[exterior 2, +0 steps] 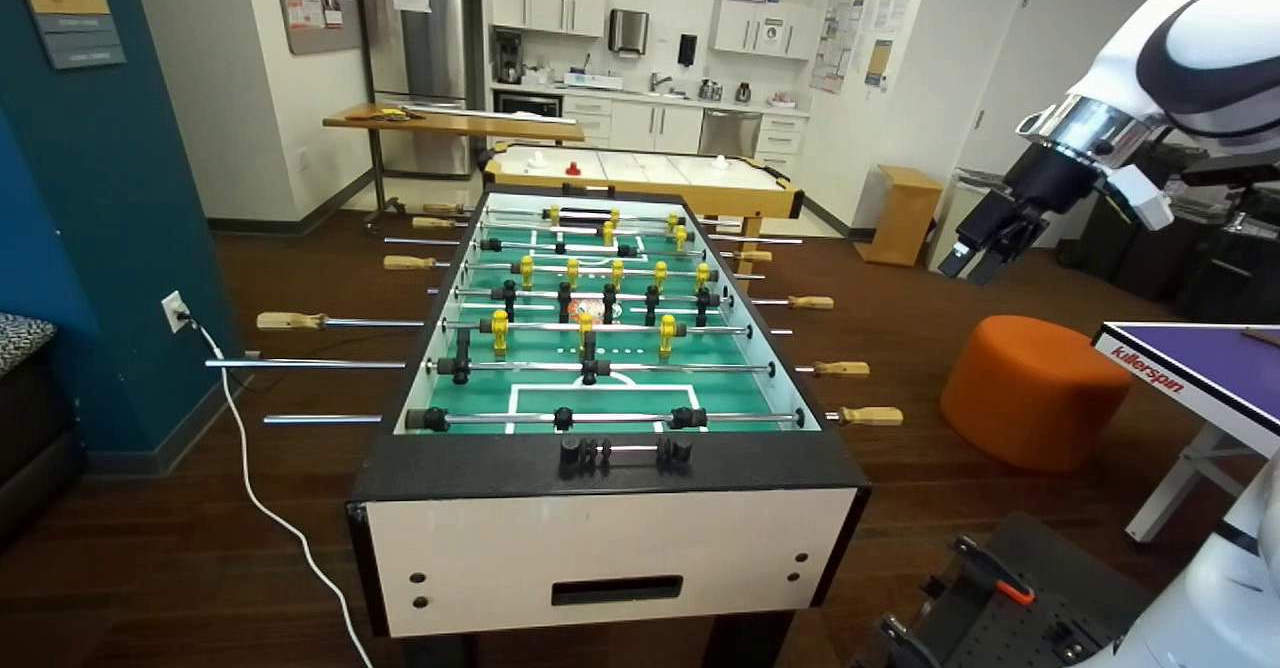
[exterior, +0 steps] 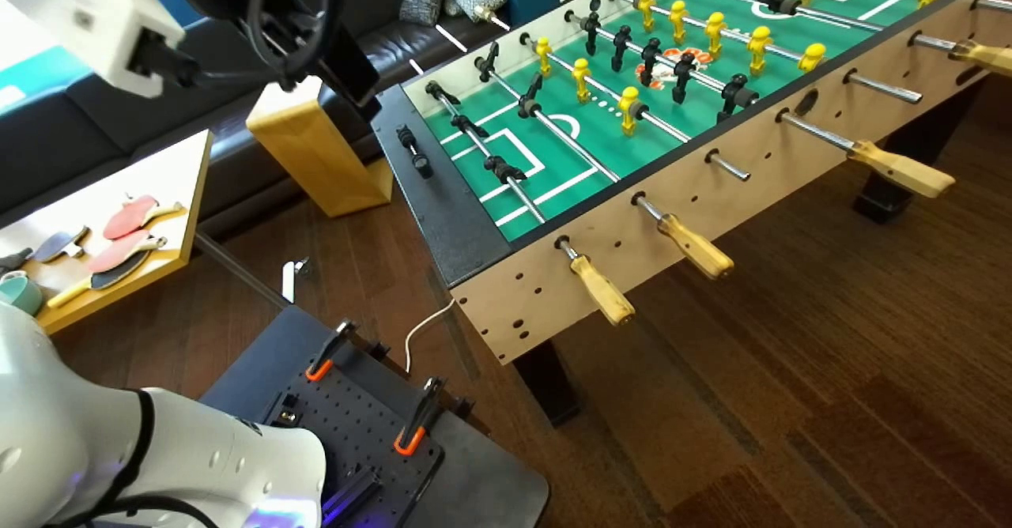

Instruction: Rotate the first rod on the right side of the foosball table

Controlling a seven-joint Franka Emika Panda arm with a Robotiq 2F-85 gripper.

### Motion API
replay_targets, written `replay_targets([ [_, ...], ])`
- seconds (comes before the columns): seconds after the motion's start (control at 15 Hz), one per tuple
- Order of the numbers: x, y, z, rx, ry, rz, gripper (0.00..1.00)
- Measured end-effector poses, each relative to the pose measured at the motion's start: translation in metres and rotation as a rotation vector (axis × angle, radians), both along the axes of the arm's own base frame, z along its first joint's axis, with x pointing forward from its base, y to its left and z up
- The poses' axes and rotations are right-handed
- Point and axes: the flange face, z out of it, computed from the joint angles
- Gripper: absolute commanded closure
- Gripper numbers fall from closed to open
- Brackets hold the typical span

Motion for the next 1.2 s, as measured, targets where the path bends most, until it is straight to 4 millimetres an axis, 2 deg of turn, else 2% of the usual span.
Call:
replay_targets([
  [0.13,0.003,-0.023,-0.015,0.035,0.011,-0.027,0.0],
  [0.2,0.005,-0.028,-0.02,0.04,0.021,-0.031,0.0],
  [0.53,0.005,-0.024,-0.017,0.027,0.017,-0.024,0.0],
  [0.73,0.007,-0.033,-0.017,0.076,0.008,-0.069,0.0],
  [0.8,0.009,-0.044,-0.018,0.103,0.002,-0.102,0.0],
  [0.93,0.014,-0.078,-0.026,0.166,0.002,-0.191,0.0],
  [1.2,0.022,-0.152,-0.065,0.296,0.025,-0.327,0.0],
])
